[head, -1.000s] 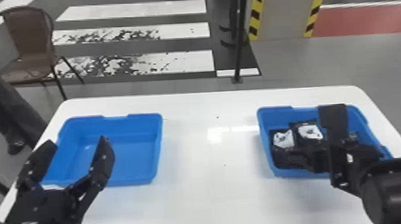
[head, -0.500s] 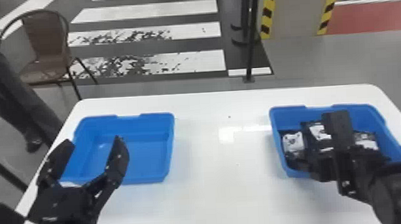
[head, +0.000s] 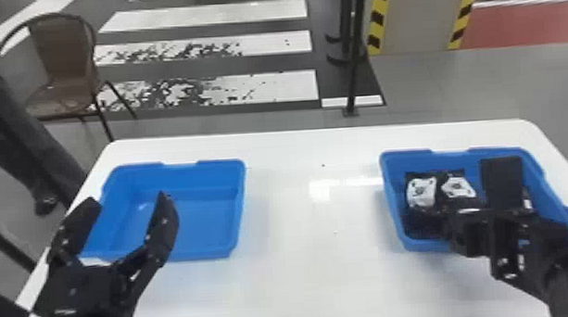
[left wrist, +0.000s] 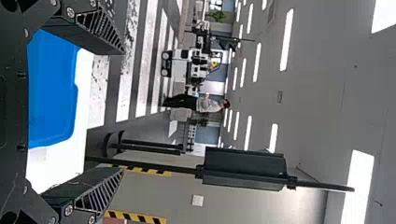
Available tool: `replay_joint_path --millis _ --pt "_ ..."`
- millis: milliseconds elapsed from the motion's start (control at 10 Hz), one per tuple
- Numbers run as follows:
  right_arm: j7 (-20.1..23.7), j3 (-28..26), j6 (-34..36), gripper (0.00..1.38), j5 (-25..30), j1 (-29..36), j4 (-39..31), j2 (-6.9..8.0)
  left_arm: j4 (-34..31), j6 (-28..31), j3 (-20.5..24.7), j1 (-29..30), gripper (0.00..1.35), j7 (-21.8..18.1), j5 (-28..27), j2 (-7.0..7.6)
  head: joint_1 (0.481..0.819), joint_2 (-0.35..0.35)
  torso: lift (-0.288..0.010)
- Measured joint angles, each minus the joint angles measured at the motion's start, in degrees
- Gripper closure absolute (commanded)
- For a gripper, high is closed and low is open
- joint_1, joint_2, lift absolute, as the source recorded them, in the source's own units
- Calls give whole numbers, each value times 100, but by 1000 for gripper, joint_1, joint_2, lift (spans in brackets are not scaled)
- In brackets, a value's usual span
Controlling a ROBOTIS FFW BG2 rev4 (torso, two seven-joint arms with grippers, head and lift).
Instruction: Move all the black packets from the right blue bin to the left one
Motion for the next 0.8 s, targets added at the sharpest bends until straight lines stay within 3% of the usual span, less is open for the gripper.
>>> replay_joint_path --millis 300,500,800 --pt "61 -713 -689 1108 -546 591 -646 119 9 -74 40 14 150 0 46 -36 695 18 -140" --pt "1061 -1017 -1397 1108 -1218 476 -478 89 32 -161 24 -5 150 0 78 -56 695 34 -140" --pt "2396 -501 -1698 1108 -2105 -147 195 -113 38 -93 -41 -72 150 6 234 -67 695 134 -140"
